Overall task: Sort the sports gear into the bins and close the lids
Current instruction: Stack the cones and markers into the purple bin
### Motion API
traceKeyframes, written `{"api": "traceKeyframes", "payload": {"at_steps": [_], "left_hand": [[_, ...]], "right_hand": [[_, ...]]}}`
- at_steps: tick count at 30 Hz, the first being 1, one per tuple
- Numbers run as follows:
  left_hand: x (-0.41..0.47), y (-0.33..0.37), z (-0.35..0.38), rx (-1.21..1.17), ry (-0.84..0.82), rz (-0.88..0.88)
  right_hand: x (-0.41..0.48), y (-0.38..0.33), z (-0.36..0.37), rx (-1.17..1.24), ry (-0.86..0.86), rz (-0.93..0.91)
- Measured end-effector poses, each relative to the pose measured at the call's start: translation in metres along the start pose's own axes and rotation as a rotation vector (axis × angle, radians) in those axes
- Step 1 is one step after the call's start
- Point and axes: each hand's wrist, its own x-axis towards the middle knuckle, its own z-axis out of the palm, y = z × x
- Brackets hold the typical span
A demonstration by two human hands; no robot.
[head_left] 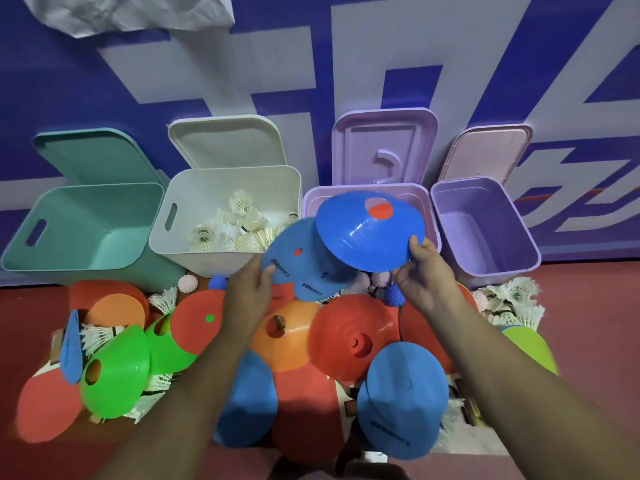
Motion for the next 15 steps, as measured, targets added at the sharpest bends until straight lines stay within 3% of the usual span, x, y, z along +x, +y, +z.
{"api": "traceKeyframes", "payload": {"at_steps": [4,11,12,15], "left_hand": [[0.020,0.003,-0.013,-0.285,0.126,-0.286],[0.034,-0.001,-0.016,-0.540,0.195,-0.472],[0.036,-0.001,-0.014,-0.567,0.189,-0.482],[0.041,-0.002,-0.011,-0.632,0.171,-0.490]], "right_hand": [[0.023,-0.003,0.015,0.041,0.104,-0.053],[0.057,0.014,0.038,-0.344,0.267,-0.038],[0.063,0.016,0.038,-0.472,0.298,-0.037],[0.066,0.017,0.033,-1.240,0.448,-0.153]]}}
